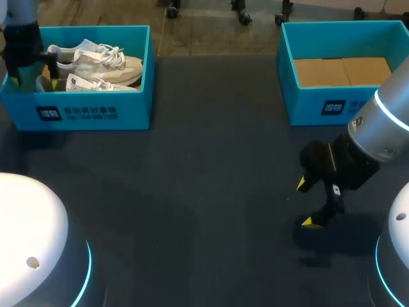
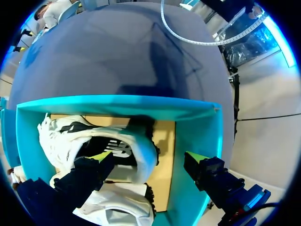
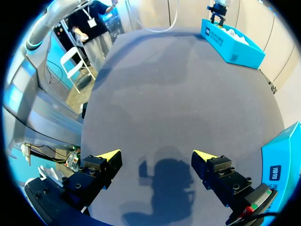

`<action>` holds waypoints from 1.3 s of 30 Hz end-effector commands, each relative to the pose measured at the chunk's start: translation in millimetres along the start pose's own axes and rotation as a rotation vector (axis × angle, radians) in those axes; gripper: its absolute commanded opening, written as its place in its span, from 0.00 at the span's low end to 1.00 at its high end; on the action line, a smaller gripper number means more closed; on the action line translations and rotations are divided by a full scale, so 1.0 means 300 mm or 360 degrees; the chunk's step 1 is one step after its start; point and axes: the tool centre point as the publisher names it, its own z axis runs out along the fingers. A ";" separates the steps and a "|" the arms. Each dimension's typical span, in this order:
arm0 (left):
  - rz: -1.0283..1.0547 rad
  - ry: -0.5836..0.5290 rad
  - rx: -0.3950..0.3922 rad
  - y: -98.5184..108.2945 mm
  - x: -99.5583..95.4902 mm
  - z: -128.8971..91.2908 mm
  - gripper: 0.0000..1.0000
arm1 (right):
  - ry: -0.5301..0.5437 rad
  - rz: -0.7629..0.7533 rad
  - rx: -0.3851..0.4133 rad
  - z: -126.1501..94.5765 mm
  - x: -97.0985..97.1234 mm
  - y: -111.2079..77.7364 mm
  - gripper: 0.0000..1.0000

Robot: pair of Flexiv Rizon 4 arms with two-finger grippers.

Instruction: Take the shoe out of the shoebox, open the shoe tongue, remove and reinsert the insole, then place the shoe into the shoebox

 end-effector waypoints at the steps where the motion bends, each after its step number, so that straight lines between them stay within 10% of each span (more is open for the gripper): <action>1: 0.0000 0.0024 0.0002 0.007 -0.006 0.031 1.00 | -0.0002 -0.0001 0.0002 0.003 0.002 0.000 1.00; 25: 0.0008 0.0017 0.0086 0.028 -0.015 0.161 0.74 | -0.0002 -0.0001 0.0002 0.003 0.002 0.000 1.00; 35: 0.0032 0.0047 0.0111 0.019 -0.018 0.196 0.42 | -0.0002 -0.0001 0.0002 0.003 0.002 0.000 1.00; 37: 0.0034 0.0052 0.0115 0.019 -0.018 0.201 0.08 | -0.0002 -0.0001 0.0002 0.003 0.002 0.000 1.00; 39: 0.0035 0.0052 0.0119 0.020 -0.017 0.202 0.00 | -0.0002 -0.0001 0.0002 0.003 0.002 0.000 1.00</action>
